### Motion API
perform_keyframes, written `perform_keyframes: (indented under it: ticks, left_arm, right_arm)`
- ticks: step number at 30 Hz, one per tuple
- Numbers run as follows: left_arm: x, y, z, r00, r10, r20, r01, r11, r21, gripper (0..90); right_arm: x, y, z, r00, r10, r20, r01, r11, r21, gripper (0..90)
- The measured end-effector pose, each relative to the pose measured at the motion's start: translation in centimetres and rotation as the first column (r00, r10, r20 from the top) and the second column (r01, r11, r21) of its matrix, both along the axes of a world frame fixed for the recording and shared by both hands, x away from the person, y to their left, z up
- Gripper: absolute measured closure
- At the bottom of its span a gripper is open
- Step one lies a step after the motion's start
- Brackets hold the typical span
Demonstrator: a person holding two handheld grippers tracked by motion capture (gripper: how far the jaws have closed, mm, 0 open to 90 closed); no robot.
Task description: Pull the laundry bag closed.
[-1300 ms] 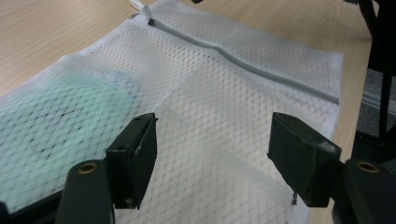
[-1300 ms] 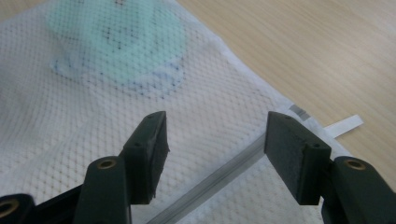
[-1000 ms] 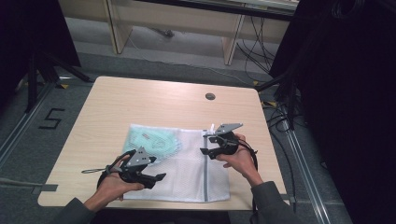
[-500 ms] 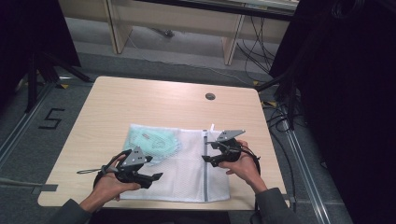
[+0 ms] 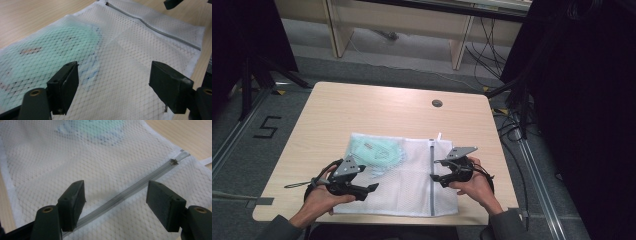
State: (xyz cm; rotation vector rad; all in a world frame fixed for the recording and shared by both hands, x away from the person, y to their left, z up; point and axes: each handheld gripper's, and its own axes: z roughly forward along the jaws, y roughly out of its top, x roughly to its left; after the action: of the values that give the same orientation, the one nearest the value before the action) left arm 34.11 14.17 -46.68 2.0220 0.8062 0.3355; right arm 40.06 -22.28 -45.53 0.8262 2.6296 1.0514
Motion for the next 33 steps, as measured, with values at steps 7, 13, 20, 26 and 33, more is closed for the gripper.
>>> perform_keyframes:
  ticks: [7,13,20,26,33]
  left_arm:
    - [-0.4,0.5,0.0,0.9999,0.007,-0.009,-0.007,1.0000,-0.007,19.8]
    - [-0.8,0.8,-0.1,0.9998,0.016,-0.008,-0.016,0.9998,-0.015,19.3]
    - [-1.3,1.5,0.4,0.9996,0.028,-0.008,-0.028,0.9983,-0.050,15.4]
    - [-2.0,1.8,0.1,0.9985,0.048,-0.028,-0.049,0.9979,-0.043,15.2]
    - [-2.4,1.7,0.1,0.9986,0.049,-0.021,-0.050,0.9983,-0.032,15.2]
  right_arm:
    - [-1.2,-0.5,-0.4,0.9998,-0.021,-0.001,0.021,1.000,0.003,30.5]
    - [-2.4,-0.9,-0.5,0.9993,-0.036,-0.009,0.036,0.999,0.017,30.0]
    - [-3.1,-1.9,-0.8,0.9991,-0.043,-0.004,0.043,0.999,0.011,29.1]
    - [-3.9,-2.7,-0.6,0.9986,-0.053,-0.003,0.053,0.999,0.002,28.2]
    - [-5.0,-3.5,-0.9,0.9981,-0.061,-0.008,0.061,0.998,-0.004,27.3]
